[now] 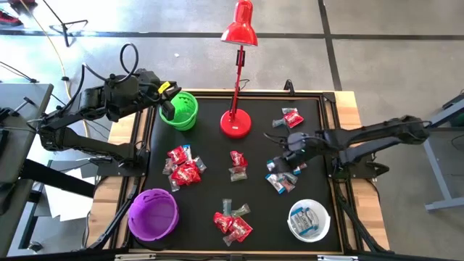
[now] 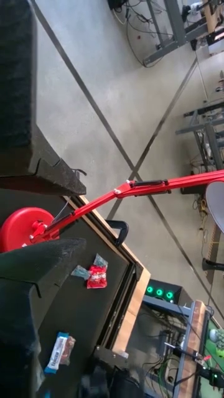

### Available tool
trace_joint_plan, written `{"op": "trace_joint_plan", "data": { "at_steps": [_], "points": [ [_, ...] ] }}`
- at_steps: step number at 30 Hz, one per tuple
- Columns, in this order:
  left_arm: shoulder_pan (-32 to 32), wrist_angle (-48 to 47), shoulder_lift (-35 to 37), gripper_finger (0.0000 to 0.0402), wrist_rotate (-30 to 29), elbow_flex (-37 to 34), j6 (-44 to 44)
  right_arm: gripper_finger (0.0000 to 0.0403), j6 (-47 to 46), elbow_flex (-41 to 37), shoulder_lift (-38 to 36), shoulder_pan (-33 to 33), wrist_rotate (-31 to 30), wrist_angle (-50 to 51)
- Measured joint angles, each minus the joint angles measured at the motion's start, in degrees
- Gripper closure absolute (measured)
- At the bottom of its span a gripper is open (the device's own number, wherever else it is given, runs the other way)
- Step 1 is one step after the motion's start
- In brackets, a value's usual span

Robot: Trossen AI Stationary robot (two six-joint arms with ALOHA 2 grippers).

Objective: Sort candy
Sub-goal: Put the white chocolate into the white bucket

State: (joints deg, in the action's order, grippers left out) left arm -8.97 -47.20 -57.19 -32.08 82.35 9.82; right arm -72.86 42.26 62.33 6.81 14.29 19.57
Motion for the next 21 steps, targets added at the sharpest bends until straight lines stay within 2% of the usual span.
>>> {"op": "trace_joint_plan", "data": {
  "at_steps": [5,12,16,21],
  "points": [
    [0.0,-0.12,0.0,0.0296,0.0,0.02,-0.5,0.038,-10.1,0.04,-1.85,9.66,-0.09,-3.51],
    [0.0,-0.59,0.0,0.0296,1.51,0.02,-1.47,0.038,-29.35,0.04,-1.54,25.2,-0.34,-4.05],
    [0.0,-0.61,0.0,0.0296,1.97,0.02,-2.48,0.038,-38.53,0.06,-1.38,33.0,-4.37,-3.4],
    [0.01,-0.71,-0.01,0.0296,3.34,0.02,-2.55,0.038,-49.16,0.09,0.56,38.84,-7.75,3.47]
  ]
}}
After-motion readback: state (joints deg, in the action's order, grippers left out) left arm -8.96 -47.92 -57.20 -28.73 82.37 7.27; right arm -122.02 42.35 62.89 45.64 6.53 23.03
